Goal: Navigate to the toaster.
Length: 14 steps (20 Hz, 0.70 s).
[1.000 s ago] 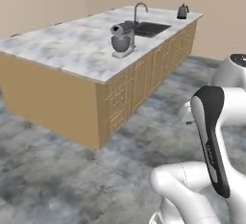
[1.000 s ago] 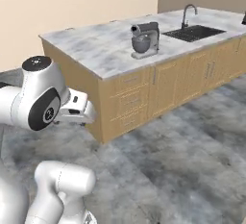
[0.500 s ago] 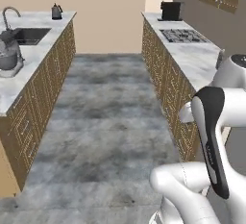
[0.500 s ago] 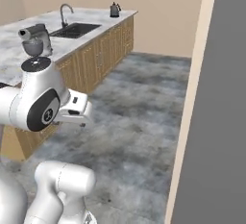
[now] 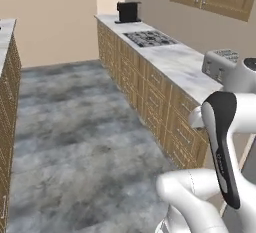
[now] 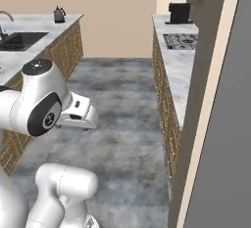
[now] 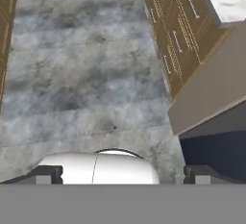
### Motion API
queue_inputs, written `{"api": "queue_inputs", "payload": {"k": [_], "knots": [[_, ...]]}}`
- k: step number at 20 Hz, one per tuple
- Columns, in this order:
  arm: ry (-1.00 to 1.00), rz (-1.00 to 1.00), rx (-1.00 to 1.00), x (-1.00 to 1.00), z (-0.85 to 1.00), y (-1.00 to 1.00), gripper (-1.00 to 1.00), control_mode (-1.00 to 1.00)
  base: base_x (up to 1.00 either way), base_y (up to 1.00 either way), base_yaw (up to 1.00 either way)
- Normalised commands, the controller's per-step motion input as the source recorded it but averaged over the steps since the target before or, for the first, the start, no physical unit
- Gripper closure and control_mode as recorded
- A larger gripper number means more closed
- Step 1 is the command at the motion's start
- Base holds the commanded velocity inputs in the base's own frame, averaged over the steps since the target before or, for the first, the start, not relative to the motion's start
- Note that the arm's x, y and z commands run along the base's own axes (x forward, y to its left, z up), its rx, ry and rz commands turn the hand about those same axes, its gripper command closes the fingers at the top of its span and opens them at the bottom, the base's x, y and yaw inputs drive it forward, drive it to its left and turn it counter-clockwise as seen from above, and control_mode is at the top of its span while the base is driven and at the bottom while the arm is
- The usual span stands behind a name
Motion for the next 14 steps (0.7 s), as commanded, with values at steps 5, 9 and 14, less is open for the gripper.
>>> {"api": "queue_inputs", "payload": {"k": [5,9,14], "knots": [[0.00,0.00,0.00,0.00,0.00,0.00,-1.00,1.00,1.00,0.91,-0.43],[0.00,0.00,0.00,0.00,0.00,0.00,-1.00,1.00,0.72,0.61,-0.65],[0.00,0.00,0.00,0.00,0.00,0.00,-1.00,1.00,0.52,0.69,-0.75]]}}
